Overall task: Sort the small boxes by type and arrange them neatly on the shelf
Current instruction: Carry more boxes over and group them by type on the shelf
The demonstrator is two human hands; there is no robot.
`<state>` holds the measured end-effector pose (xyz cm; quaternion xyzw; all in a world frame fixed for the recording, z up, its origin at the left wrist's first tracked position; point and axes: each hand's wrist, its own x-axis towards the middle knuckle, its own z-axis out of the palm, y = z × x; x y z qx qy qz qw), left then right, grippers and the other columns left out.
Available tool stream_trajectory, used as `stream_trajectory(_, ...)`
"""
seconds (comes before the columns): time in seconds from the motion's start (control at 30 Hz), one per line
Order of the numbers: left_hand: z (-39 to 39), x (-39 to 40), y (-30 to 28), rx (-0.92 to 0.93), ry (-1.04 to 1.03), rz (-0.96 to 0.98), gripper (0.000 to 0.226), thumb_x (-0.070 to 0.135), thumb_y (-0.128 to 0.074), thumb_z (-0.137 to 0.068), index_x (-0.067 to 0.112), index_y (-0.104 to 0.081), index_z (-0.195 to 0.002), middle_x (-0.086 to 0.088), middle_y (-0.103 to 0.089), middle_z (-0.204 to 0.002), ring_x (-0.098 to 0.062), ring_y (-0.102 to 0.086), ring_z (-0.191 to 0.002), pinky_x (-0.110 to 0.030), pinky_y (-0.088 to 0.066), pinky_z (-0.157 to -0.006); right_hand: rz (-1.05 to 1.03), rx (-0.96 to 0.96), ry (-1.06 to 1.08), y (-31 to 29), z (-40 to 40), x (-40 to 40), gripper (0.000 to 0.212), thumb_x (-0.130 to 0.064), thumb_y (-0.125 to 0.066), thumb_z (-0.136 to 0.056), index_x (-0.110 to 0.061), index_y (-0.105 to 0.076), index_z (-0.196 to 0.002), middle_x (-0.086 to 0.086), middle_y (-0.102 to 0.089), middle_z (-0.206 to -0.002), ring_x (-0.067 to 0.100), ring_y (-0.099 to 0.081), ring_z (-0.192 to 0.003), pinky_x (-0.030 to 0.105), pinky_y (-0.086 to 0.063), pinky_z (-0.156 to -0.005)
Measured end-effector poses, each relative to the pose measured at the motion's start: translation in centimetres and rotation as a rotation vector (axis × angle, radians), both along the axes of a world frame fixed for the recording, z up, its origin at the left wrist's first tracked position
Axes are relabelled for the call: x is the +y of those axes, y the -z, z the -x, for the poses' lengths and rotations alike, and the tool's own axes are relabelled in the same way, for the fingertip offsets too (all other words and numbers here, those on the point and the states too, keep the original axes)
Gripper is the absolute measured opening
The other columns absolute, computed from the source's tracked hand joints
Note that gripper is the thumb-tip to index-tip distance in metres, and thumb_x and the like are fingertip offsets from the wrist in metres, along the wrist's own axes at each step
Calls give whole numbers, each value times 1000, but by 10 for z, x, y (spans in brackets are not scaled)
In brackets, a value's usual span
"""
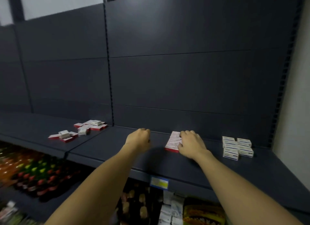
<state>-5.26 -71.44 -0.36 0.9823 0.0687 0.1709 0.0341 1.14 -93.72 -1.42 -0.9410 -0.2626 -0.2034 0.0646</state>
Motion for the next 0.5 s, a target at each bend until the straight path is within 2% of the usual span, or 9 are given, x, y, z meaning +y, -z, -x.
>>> stream_trajectory(0.13, 29, 56, 8, 4, -53, 1, 25, 28, -53, -94, 12, -57, -114, -7, -57, -120, -30, -59, -103, -37, -46, -73, -19, 36, -30, 3, 16, 53, 36, -29, -53, -89, -11, -56, -120, 9, -60, -123, 29, -51, -117, 37, -41, -98)
stream_trajectory(0.2, 45, 84, 11, 7, -78, -13, 27, 31, -53, -95, 13, -57, -115, -7, -56, -120, -29, -59, -103, -36, -43, -72, -16, 53, -47, 6, 27, 83, 39, -30, -53, -89, -11, -55, -124, 9, -59, -125, 29, -51, -119, 37, -41, -100)
stream_trajectory(0.37, 82, 161, 18, 3, -144, -48, 29, 34, -52, -95, 13, -59, -115, -7, -55, -123, -31, -58, -109, -41, -52, -82, -15, 62, -97, 8, 55, 164, 40, -30, -51, -92, -11, -54, -126, 8, -58, -128, 28, -50, -121, 37, -39, -102)
stream_trajectory(0.5, 110, 219, 21, -24, -178, -39, 32, 32, -54, -93, 12, -59, -117, -7, -55, -123, -31, -58, -111, -42, -52, -83, -20, 62, -129, 9, 75, 224, 36, -29, -50, -93, -11, -54, -125, 8, -58, -126, 27, -50, -118, 37, -39, -100)
